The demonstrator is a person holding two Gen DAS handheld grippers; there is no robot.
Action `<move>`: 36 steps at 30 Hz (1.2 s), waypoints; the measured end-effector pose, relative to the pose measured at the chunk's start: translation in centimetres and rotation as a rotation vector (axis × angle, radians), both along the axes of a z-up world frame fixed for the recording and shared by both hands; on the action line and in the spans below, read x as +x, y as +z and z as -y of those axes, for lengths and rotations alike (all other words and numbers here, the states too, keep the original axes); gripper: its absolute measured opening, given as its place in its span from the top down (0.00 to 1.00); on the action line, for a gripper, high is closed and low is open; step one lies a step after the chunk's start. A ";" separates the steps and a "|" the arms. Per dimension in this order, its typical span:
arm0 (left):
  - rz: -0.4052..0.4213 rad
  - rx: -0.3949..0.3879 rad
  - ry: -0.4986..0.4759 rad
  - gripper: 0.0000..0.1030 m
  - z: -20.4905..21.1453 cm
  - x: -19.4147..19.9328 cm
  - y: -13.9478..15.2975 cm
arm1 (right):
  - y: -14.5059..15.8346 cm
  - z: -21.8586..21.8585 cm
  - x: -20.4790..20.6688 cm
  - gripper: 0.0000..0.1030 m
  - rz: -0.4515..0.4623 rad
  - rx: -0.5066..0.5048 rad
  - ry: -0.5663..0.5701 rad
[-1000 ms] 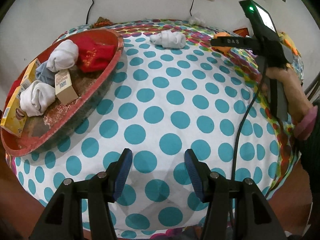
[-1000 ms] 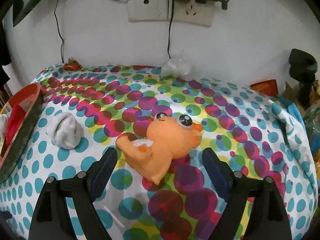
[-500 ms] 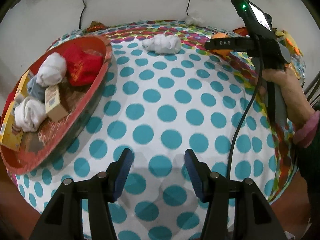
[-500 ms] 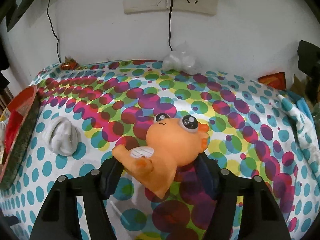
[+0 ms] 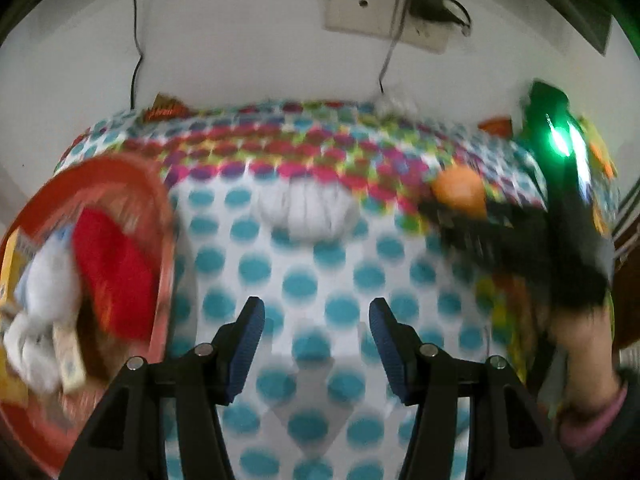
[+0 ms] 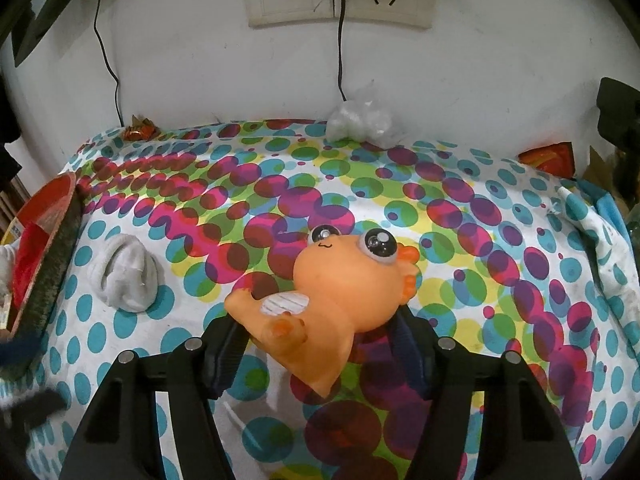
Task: Organize objects
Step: 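Lift the orange toy animal off the table with the right gripper, then grasp the white crumpled sock with the left gripper while the right gripper holds the orange toy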
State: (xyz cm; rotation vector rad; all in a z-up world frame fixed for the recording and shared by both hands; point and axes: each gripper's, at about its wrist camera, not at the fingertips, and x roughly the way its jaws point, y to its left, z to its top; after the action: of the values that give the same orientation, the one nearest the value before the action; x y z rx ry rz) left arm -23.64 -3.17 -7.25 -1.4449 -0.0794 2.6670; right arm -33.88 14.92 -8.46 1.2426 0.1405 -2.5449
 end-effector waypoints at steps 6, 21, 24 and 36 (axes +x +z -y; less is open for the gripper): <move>0.022 0.030 0.036 0.46 -0.3 -5.1 -1.2 | 0.0 0.0 -0.1 0.40 0.002 -0.002 0.001; -0.010 0.000 0.019 0.62 -1.2 -7.7 -2.9 | 0.0 0.0 0.0 0.40 0.004 -0.012 0.001; -0.008 -0.008 -0.005 0.63 -1.5 -7.0 -2.4 | -0.1 0.1 0.1 0.40 0.002 -0.004 0.001; -0.050 0.005 -0.041 0.64 1.3 -0.1 2.2 | -0.4 0.9 0.4 0.40 -0.014 0.058 0.000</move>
State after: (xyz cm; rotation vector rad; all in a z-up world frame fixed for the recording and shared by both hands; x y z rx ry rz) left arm -23.73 -4.50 -5.06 -1.3632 -0.0516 2.6665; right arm -33.47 14.01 -8.82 1.2452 0.2189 -2.5671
